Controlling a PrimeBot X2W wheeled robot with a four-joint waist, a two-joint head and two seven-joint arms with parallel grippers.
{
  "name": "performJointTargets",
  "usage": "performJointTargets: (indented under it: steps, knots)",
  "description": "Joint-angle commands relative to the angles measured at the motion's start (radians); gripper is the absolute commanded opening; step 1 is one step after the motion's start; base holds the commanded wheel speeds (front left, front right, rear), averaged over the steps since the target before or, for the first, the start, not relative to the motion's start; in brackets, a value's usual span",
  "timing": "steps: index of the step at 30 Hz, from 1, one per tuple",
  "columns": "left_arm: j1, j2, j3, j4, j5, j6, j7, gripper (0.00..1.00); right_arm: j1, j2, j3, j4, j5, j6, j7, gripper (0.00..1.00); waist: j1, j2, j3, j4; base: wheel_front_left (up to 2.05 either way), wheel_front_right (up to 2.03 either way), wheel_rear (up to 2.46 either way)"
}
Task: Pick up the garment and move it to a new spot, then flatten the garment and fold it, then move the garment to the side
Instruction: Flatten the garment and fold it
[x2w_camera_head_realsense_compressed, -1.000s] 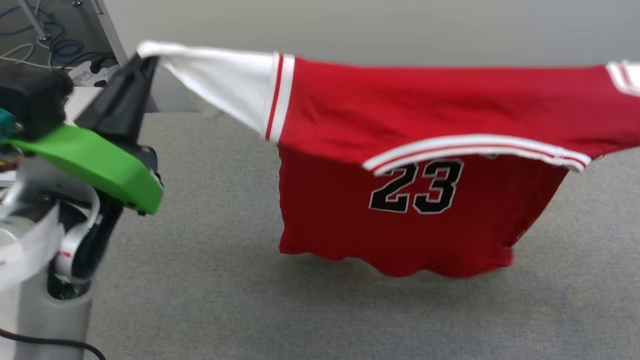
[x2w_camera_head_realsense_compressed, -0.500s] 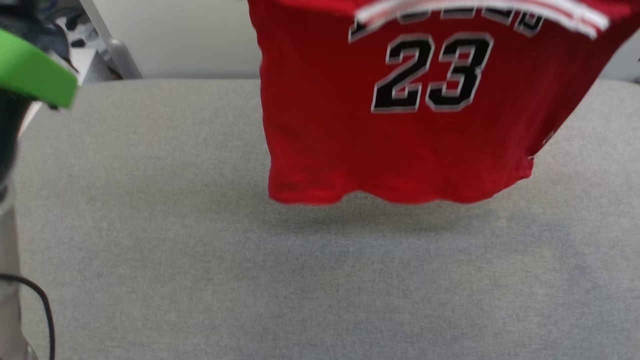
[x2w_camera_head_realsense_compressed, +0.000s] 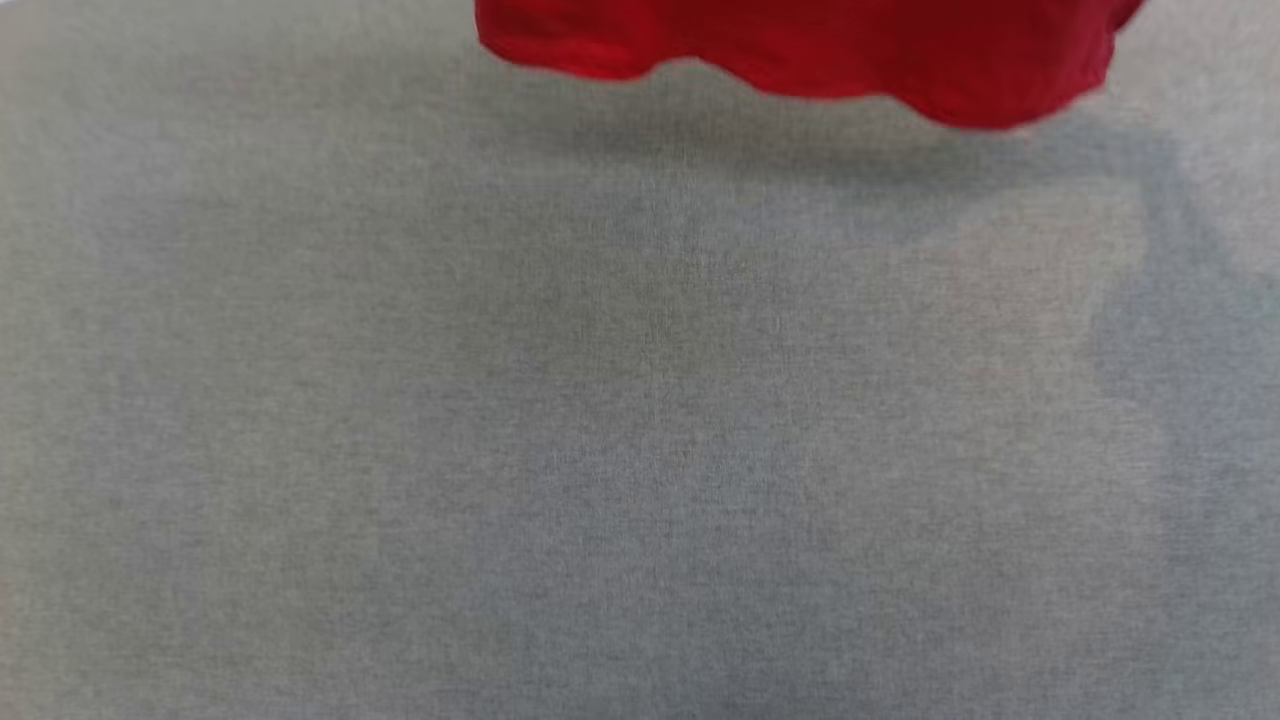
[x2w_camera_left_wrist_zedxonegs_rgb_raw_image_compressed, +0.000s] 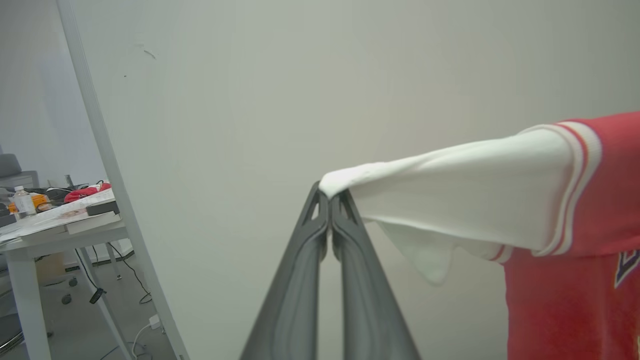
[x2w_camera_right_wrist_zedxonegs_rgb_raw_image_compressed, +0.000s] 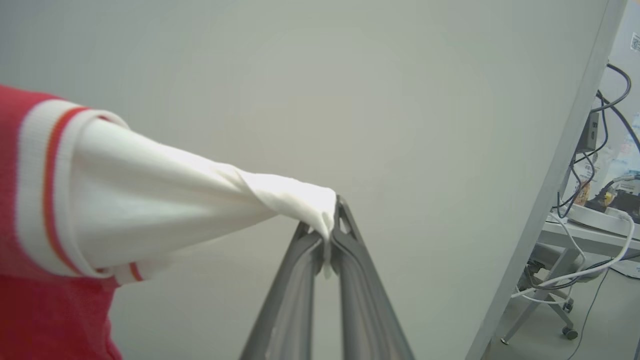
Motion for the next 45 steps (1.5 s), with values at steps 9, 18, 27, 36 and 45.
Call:
performJointTargets:
  steps: [9, 18, 27, 36, 45]
  knots:
    - [-0.315, -0.011, -0.066, 0.275, 0.056, -0.01, -0.166, 0.0, -0.294, 0.083, 0.054, 0.234, -0.101, -0.002, -0.096, 0.0, -0.0001, 0.0, 0.276, -0.017, 0.0, 0.0, 0.0]
    - [-0.504, -0.06, -0.068, 0.524, 0.084, -0.008, -0.38, 0.0, -0.485, 0.176, 0.016, 0.42, -0.218, -0.002, -0.229, 0.0, -0.0001, 0.0, 0.357, -0.005, 0.0, 0.0, 0.0]
    - [-0.398, -0.1, -0.134, 0.671, 0.052, -0.013, -0.521, 0.0, -0.409, 0.209, 0.056, 0.542, -0.206, -0.002, -0.3, 0.0, -0.0001, 0.0, 0.35, 0.017, 0.0, 0.0, 0.0]
    - [-0.068, -0.133, -0.236, 0.685, -0.049, -0.014, -0.566, 0.0, -0.108, 0.177, 0.13, 0.57, -0.1, -0.002, -0.288, 0.0, -0.0001, 0.0, 0.236, 0.034, 0.0, 0.0, 0.0]
    - [0.266, -0.103, -0.318, 0.677, -0.161, -0.014, -0.501, 0.0, 0.216, 0.102, 0.21, 0.506, 0.078, -0.002, -0.142, 0.0, -0.0001, 0.0, 0.08, 0.032, 0.0, 0.0, 0.0]
